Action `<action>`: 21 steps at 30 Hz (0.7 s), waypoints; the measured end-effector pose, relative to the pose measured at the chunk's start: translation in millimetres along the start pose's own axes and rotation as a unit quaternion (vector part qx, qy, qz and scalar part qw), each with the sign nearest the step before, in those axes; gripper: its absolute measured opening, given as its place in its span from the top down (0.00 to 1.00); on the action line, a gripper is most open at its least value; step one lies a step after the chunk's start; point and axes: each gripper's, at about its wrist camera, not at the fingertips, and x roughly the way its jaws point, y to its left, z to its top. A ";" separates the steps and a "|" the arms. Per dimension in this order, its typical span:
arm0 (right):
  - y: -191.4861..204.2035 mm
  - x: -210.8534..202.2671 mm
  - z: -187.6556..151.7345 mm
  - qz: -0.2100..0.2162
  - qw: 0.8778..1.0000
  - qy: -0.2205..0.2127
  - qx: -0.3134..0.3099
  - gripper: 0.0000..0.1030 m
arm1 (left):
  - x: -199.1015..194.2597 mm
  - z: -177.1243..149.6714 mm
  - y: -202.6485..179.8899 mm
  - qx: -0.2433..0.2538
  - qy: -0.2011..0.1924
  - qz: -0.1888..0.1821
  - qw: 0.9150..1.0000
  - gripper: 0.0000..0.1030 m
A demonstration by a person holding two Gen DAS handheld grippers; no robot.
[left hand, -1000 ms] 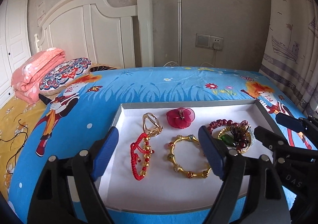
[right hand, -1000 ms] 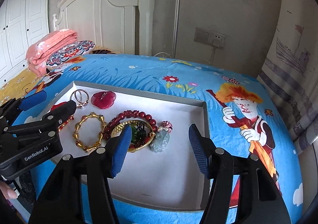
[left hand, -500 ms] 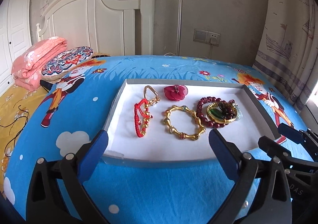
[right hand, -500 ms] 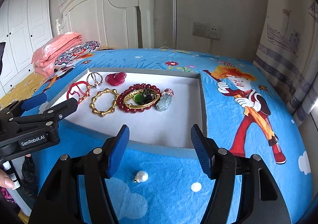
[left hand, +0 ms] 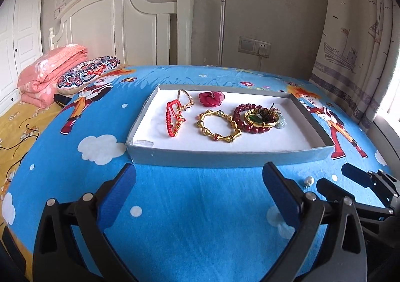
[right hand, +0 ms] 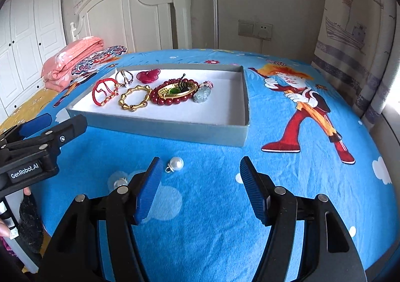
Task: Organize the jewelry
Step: 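Move the right gripper back from the tray toward the white pearl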
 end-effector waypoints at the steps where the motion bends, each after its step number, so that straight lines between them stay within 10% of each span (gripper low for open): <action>1: 0.3 0.9 -2.7 0.000 1.000 0.003 0.000 0.40 | -1.2 -3.3 -0.2 0.000 0.000 0.001 1.000 0.05; 13: 15.2 12.8 4.5 -0.009 1.000 0.022 -0.008 0.44 | -2.1 -33.8 0.1 0.026 0.011 0.013 1.000 0.05; 21: 23.0 25.6 11.1 -0.026 0.999 0.039 -0.008 0.66 | -5.9 -41.3 -5.2 0.044 0.002 0.014 0.999 0.05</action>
